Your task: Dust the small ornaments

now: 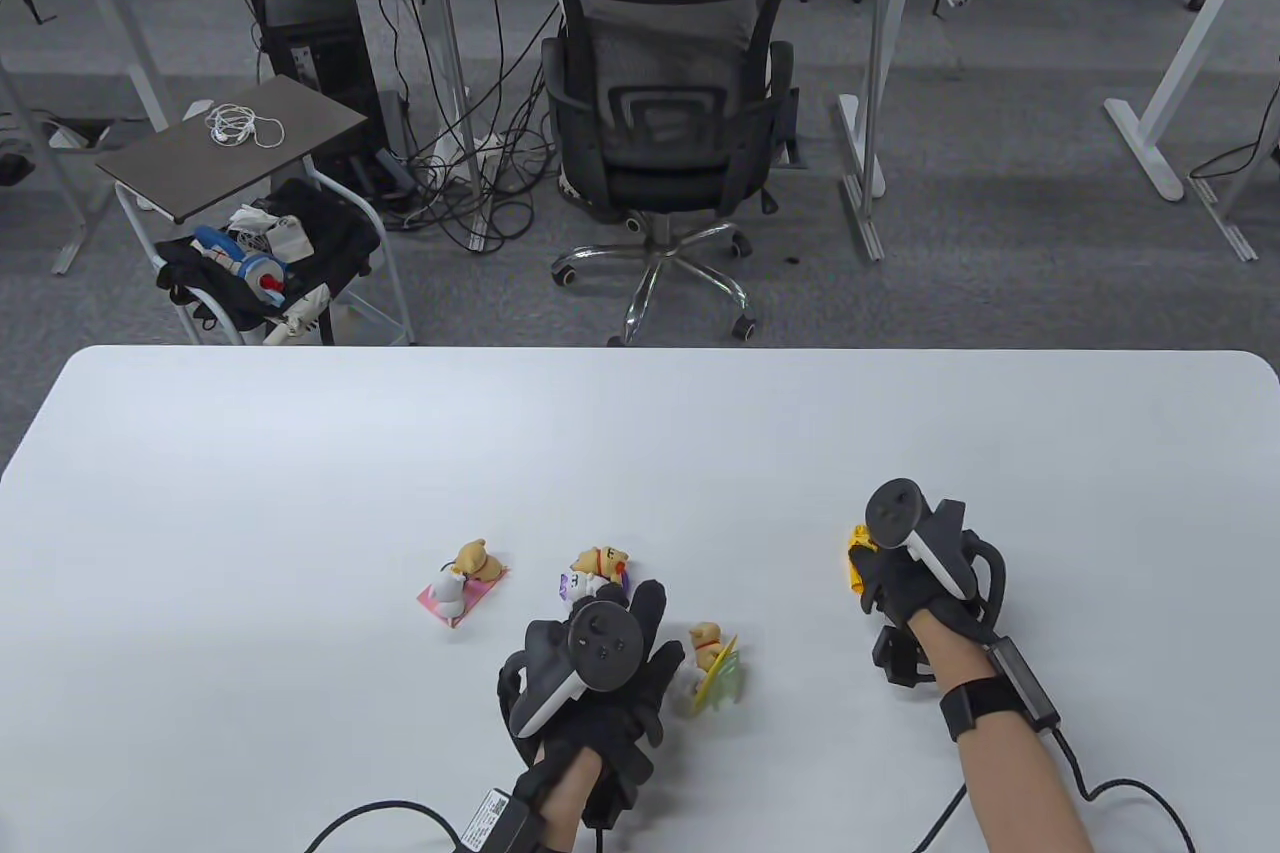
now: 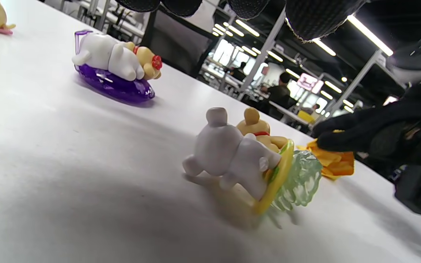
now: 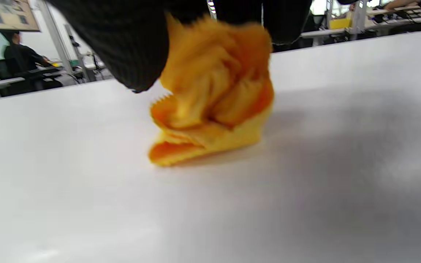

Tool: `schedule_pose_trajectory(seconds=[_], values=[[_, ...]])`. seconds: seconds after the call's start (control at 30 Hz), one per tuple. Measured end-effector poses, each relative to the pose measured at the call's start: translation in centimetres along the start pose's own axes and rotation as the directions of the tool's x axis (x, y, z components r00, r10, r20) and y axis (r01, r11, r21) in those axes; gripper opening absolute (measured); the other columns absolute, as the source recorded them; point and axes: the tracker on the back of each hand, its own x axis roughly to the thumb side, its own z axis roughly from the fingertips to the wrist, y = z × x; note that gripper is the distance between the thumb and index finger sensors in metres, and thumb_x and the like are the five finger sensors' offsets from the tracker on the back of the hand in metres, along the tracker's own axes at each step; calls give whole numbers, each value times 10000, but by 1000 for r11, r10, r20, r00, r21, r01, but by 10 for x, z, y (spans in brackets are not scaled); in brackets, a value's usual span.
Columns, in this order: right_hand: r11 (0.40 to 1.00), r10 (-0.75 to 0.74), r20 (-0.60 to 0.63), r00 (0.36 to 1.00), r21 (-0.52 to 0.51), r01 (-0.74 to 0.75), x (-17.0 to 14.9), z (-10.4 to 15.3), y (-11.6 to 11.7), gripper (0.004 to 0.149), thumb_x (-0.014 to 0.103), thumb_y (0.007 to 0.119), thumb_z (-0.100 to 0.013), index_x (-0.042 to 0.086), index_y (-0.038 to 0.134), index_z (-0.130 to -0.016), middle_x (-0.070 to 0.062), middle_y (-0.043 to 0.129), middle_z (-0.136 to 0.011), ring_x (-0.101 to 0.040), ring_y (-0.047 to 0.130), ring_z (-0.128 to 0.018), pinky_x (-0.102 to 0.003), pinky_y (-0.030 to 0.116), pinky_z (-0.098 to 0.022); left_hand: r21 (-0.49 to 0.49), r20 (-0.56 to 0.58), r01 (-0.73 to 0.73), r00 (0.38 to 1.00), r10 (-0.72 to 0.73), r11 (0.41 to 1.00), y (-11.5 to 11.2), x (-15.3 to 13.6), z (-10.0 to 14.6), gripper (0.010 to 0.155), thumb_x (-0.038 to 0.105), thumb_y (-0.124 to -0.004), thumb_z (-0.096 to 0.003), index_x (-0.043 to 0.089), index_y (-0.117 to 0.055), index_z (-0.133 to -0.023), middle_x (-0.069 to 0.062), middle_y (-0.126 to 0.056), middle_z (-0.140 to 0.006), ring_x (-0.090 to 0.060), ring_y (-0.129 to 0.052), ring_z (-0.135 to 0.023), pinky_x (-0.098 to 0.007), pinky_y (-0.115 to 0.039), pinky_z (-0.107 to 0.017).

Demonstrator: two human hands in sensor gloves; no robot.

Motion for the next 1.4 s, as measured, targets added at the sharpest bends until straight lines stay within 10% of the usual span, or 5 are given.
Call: schedule_pose_trajectory(seconds=[0.23,0.43,1.4], values=[[983,-63,304,951,-144,111,45,69,-34,725,512,819,-469,246,593,-1104,-141,557,-1127,-433,499,-1052,-691,432,-730,10,-4,-9,1000,9,1000,2,-2,1,687,555,-677,-523,330,-376,-1098,-130,-391,-1149,-424,-405,-1041,-594,-450,-734],[977,-56,495,867,-152,150,74,113,-9,799,582,801,-442,289,522,-1131,-111,489,-1173,-398,417,-1100,-696,389,-749,5,5,24,1000,-24,1000,-3,-4,-1,724,617,-675,-503,377,-347,-1101,-37,-295,-1199,-383,-222,-1068,-593,-301,-753],[997,32,533,846,-72,8,81,126,25,808,602,777,-444,294,488,-1133,-109,445,-1181,-393,376,-1101,-677,370,-759,-17,2,6,1000,-6,1000,-5,-6,-1,753,611,-661,-508,389,-239,-1091,-7,-161,-1204,-334,-97,-1081,-594,-245,-752]])
